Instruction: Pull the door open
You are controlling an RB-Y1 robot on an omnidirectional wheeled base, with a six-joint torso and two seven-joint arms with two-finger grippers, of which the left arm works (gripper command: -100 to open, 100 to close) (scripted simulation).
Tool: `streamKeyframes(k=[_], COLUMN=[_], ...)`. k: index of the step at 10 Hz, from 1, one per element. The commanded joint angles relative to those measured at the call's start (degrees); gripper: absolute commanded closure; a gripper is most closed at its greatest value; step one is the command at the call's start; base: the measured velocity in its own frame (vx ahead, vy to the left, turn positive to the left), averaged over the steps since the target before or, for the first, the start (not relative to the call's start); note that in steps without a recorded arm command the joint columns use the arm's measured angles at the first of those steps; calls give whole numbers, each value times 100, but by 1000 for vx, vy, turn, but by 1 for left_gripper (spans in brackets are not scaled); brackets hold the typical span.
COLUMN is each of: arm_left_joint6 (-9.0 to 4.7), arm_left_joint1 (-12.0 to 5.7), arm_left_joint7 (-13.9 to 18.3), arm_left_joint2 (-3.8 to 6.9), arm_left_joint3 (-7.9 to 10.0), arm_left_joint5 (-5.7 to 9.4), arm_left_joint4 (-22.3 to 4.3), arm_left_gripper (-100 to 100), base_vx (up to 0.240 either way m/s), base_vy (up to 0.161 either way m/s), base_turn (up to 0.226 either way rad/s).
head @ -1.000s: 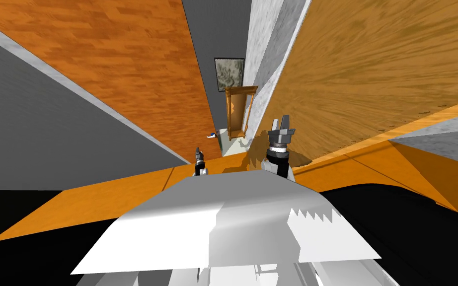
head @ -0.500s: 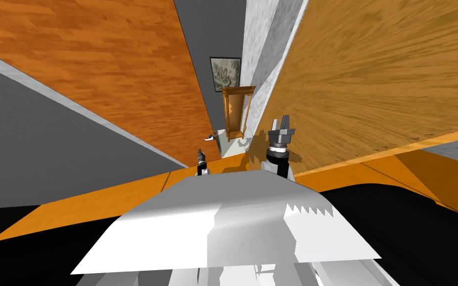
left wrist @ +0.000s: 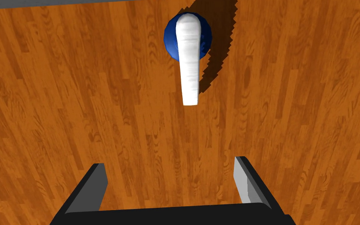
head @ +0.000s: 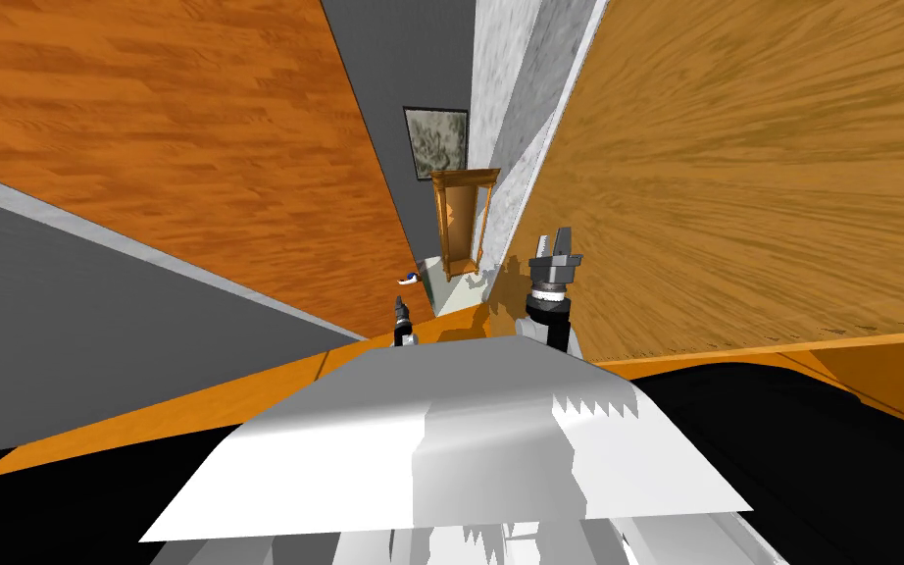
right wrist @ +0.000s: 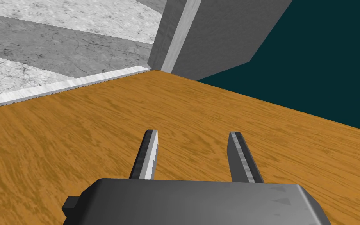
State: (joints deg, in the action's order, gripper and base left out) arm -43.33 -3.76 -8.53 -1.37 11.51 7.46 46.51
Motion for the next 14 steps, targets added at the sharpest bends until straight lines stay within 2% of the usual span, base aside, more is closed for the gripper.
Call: streamKeyframes(k=[1, 3, 4, 5, 9, 10, 14], arm_left_joint6=[-58, -102, -106, -130, -196, -213, -244], arm_left_joint1=[-56, -167, -133, -133, -104, -96, -81], arm_left_joint7=[-6, -55, -31, 29, 304, 372, 487], arm_left_joint2=[-19, -126, -85, 74, 438, 488, 543], arm_left_joint3=[16, 55, 43, 49, 55, 57, 57], arm_left_joint5=[7, 19, 15, 31, 66, 74, 77], arm_left_joint4=[-167, -467, -389, -419, -542, -570, -617], arm_left_gripper=[-100, -100, -100, -100, -100, -100, -100], base_vx=[56, 107, 71, -98, -72, 131, 194], base_vy=[9, 18, 19, 34, 19, -23, 2], base_turn=[-61, -156, -46, 120, 13, -82, -54])
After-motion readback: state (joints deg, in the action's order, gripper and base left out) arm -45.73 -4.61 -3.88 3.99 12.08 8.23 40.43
